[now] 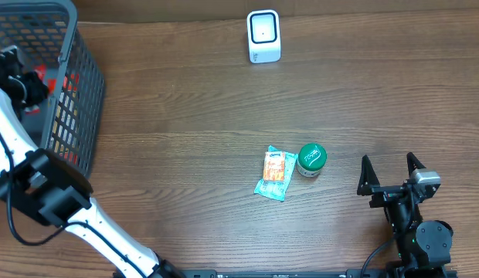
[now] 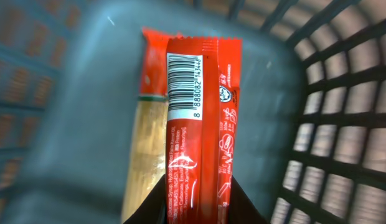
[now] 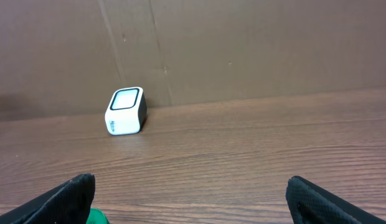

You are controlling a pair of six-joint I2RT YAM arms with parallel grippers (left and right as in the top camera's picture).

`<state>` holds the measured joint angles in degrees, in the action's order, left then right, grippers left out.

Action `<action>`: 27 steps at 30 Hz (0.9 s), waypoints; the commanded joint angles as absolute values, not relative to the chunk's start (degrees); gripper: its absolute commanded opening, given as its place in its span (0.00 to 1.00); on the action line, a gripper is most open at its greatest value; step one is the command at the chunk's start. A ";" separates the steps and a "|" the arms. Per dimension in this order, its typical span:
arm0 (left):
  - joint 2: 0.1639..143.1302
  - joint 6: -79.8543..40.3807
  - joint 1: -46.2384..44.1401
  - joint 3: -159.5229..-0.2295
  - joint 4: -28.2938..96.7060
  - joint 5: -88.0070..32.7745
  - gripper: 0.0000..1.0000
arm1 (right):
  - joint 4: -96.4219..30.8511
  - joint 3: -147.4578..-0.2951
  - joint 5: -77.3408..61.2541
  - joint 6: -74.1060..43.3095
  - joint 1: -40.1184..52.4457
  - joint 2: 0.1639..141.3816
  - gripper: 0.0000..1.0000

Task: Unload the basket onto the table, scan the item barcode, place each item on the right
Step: 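Grasp the red-labelled pasta pack in the basket with the left gripper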

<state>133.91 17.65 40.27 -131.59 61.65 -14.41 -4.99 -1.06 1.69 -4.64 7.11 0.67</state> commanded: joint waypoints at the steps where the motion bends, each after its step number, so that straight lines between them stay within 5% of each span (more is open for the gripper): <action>1: 138.67 20.21 40.58 -131.31 61.21 -15.51 0.18 | -4.69 -0.45 1.58 -4.45 6.90 0.16 1.00; 8: 141.91 20.21 40.49 -131.28 61.43 -14.81 0.28 | -4.67 -0.45 1.58 -4.45 6.90 0.16 1.00; 10: 142.10 20.23 40.49 -131.28 61.82 -14.39 0.50 | -4.67 -0.45 1.58 -4.45 6.90 0.16 1.00; 15: 141.51 20.18 40.58 -131.39 61.93 -14.44 0.80 | -4.67 -0.45 1.58 -4.45 6.90 0.16 1.00; 27: 140.66 20.23 40.58 -131.41 61.89 -9.56 1.00 | -4.67 -0.45 1.58 -4.45 6.90 0.16 1.00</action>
